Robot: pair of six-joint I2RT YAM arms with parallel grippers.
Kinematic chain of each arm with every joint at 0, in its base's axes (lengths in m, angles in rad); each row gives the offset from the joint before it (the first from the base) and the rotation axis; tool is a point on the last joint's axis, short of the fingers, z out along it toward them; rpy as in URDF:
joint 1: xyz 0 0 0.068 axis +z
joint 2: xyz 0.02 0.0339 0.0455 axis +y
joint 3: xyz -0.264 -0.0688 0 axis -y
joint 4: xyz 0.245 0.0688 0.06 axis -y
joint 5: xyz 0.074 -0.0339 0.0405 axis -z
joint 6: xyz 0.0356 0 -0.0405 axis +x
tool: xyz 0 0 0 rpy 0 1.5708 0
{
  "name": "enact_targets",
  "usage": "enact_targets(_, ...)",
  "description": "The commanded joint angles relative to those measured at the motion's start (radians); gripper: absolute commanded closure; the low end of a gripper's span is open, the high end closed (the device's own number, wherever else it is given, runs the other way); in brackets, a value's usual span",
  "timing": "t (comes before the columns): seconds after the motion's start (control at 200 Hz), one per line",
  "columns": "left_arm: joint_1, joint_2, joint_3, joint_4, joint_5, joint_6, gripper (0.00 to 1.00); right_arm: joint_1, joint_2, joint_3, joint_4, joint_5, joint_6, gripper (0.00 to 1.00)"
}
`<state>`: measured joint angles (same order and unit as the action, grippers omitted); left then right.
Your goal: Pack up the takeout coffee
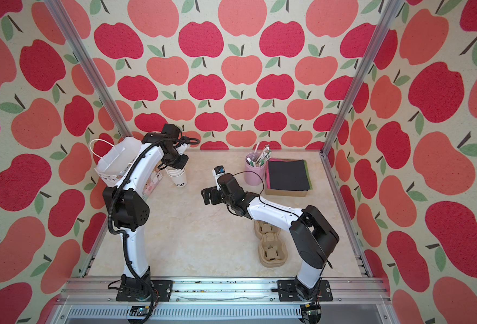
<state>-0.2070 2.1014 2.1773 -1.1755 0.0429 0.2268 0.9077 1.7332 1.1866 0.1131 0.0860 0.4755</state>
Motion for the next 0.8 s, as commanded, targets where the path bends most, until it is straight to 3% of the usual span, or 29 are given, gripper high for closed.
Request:
enact_targets(0.0, 0.019, -0.033, -0.033, 0.01, 0.024, 0.002, 0.93, -0.001, 0.031, 0.05, 0.021, 0.028, 0.036, 0.01)
enact_targets(0.175, 0.038, -0.044, -0.084, 0.046, 0.07, -0.006, 0.95, -0.004, 0.082, 0.091, 0.0, 0.012, 0.02, 0.01)
enact_targets(0.565, 0.037, -0.053, -0.111, 0.051, 0.08, -0.013, 0.86, -0.043, 0.184, 0.181, 0.008, -0.058, 0.098, 0.01)
enact_targets(0.795, 0.039, -0.096, -0.176, 0.11, 0.066, -0.016, 0.99, -0.044, 0.225, 0.211, -0.002, -0.081, 0.111, 0.01)
